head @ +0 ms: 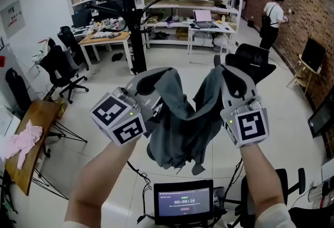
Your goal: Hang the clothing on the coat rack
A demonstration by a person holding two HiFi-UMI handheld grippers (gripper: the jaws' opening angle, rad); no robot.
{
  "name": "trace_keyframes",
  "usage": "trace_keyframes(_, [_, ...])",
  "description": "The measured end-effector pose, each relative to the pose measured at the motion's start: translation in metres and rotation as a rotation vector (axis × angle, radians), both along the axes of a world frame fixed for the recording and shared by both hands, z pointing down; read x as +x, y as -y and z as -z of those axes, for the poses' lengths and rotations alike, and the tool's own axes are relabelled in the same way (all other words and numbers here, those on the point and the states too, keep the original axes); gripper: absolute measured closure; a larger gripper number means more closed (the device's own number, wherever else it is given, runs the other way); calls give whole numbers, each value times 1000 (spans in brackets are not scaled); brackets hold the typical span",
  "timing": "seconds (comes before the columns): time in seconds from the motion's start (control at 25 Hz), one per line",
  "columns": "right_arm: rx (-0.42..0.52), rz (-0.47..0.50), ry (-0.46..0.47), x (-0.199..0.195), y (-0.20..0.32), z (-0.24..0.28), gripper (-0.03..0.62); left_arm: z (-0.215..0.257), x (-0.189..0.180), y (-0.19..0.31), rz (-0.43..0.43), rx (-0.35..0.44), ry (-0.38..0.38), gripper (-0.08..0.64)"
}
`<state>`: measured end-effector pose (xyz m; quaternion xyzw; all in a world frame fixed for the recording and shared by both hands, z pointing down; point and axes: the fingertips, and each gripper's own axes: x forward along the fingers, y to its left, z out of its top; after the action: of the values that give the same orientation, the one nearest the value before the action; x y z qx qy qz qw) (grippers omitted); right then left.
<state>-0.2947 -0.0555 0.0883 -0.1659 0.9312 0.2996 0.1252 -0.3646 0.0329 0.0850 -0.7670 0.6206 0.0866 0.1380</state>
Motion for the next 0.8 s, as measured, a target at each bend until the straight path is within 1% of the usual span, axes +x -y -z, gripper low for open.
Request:
trace_keyframes(0.24, [34,110,23,-33,1,19,586,15,-27,-6,106,18,24,552])
trace_keyframes(0.4, [20,179,27,-60,7,26,586,22,-51,-9,196,22,34,552])
trace_keyframes(0.56, [60,256,49,-87,17,43,586,36,-72,-3,274,27,54,552])
trace_keyframes(0.8, [62,323,52,-121,31,62,586,54,-98,6,374,25,101,552])
